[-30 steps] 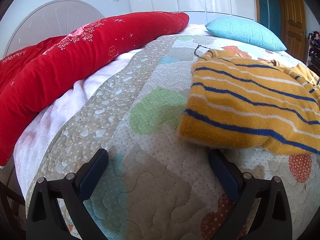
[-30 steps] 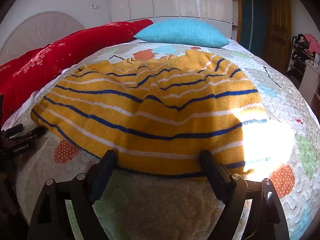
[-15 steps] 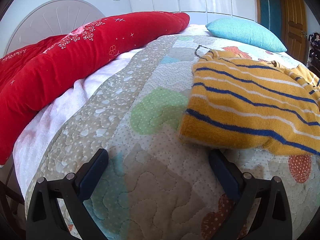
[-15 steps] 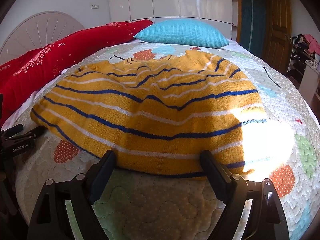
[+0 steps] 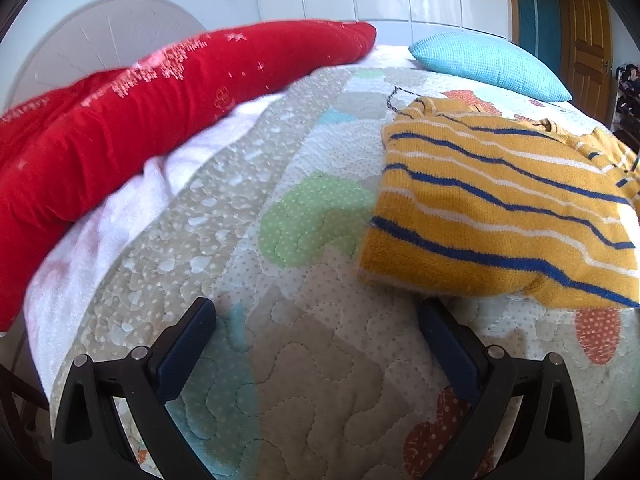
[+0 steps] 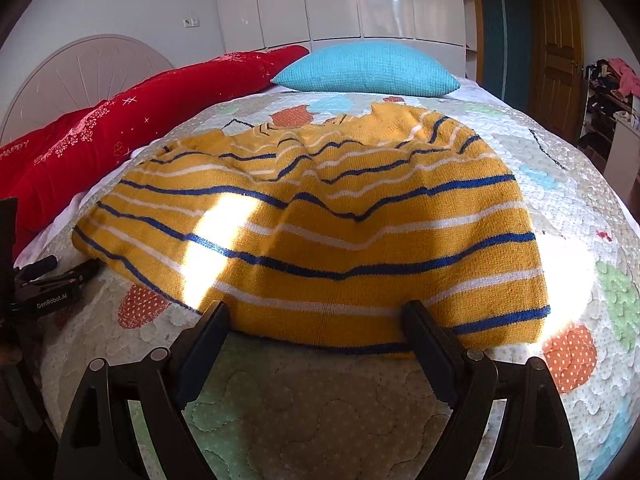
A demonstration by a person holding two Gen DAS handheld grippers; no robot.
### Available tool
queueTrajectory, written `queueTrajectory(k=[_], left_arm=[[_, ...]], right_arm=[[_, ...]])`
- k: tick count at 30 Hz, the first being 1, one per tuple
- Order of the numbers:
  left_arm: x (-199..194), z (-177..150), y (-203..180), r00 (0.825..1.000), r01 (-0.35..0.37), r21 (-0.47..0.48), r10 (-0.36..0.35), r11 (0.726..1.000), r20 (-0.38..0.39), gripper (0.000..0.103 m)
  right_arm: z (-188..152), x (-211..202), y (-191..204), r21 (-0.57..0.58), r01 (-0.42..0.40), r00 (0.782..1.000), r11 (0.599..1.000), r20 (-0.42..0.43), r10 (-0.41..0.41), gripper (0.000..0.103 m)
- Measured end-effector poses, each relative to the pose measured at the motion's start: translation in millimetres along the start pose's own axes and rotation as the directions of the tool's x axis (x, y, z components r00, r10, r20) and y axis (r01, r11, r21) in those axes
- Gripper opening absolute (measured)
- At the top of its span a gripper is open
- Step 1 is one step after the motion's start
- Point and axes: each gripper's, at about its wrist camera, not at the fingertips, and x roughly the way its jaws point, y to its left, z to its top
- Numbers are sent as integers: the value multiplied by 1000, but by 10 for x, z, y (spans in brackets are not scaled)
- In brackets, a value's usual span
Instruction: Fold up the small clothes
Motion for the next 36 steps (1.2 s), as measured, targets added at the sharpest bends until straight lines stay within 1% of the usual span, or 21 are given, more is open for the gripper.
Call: queueTrajectory(k=[2, 3, 5, 7, 9, 13, 14, 16, 17, 18, 19, 20, 21, 23, 25, 27, 29, 31, 32, 34, 36], left_arm=[[-32, 42, 124, 995, 75, -86, -81, 993, -60, 101], [-89, 43, 182, 989, 124, -141, -133, 982, -57, 101], [-171, 59, 240, 970, 223, -225, -238, 948, -40, 101], [-140, 100, 197, 948, 292, -265, -315, 919, -48, 102], [-28, 173, 68, 940, 306, -251, -333, 918, -72, 103], [223, 388, -177, 949, 276, -191, -298, 942, -100, 103], [240, 435, -178, 947, 282, -201, -306, 938, -98, 103], [291, 526, -197, 933, 318, -234, -347, 919, -96, 102], [320, 557, -198, 927, 328, -248, -361, 912, -100, 99], [332, 580, -203, 919, 346, -256, -381, 903, -102, 79], [339, 615, -227, 903, 380, -256, -416, 889, -105, 64], [347, 648, -251, 879, 421, -261, -461, 869, -118, 37], [339, 678, -265, 868, 433, -273, -479, 859, -130, 32], [278, 754, -282, 875, 422, -264, -466, 867, -131, 27], [226, 820, -312, 883, 407, -251, -449, 878, -139, 25], [159, 896, -360, 891, 393, -235, -431, 889, -142, 23], [9, 998, -485, 906, 381, -186, -406, 906, -122, 22], [-216, 1131, -737, 910, 400, -108, -408, 910, -75, 21], [-307, 1177, -855, 905, 418, -77, -422, 905, -59, 20], [-526, 1277, -1217, 882, 471, -2, -471, 882, -34, 20], [-707, 1292, -1615, 847, 532, 78, -531, 843, -34, 19]], right_arm=[[-5, -12, -21, 6, -15, 1000, 1000, 2, 15, 92], [-7, -16, -27, 10, -21, 1000, 1000, 4, 21, 92], [-15, -31, -41, 18, -33, 999, 999, 9, 33, 93], [-19, -40, -56, 25, -41, 999, 999, 12, 40, 93], [-20, -44, -58, 25, -42, 999, 999, 13, 42, 93], [-26, -51, -67, 31, -51, 999, 998, 17, 50, 93], [-28, -58, -79, 38, -58, 998, 998, 20, 57, 93], [-35, -70, -112, 54, -77, 997, 996, 26, 75, 93], [-39, -76, -131, 62, -86, 996, 994, 29, 84, 93], [-33, -74, -140, 67, -92, 995, 993, 30, 90, 93], [-32, -75, -147, 71, -96, 995, 993, 31, 94, 93], [-31, -76, -147, 73, -97, 995, 993, 32, 95, 93], [-31, -77, -141, 72, -94, 995, 993, 33, 92, 93], [-28, -92, -127, 74, -68, 997, 995, 38, 65, 91], [-30, -181, -145, 101, -41, 998, 994, 48, 36, 87], [-76, -363, -192, 136, -65, 996, 989, 76, 55, 87], [-175, -579, -269, 163, -63, 993, 985, 109, 45, 88], [-276, -764, -396, 188, -59, 991, 980, 125, 36, 87], [-324, -844, -488, 211, -55, 991, 976, 127, 28, 87], [-422, -992, -716, 279, -53, 991, 959, 131, 17, 87], [-521, -1128, -975, 363, -56, 990, 930, 139, 6, 87]])
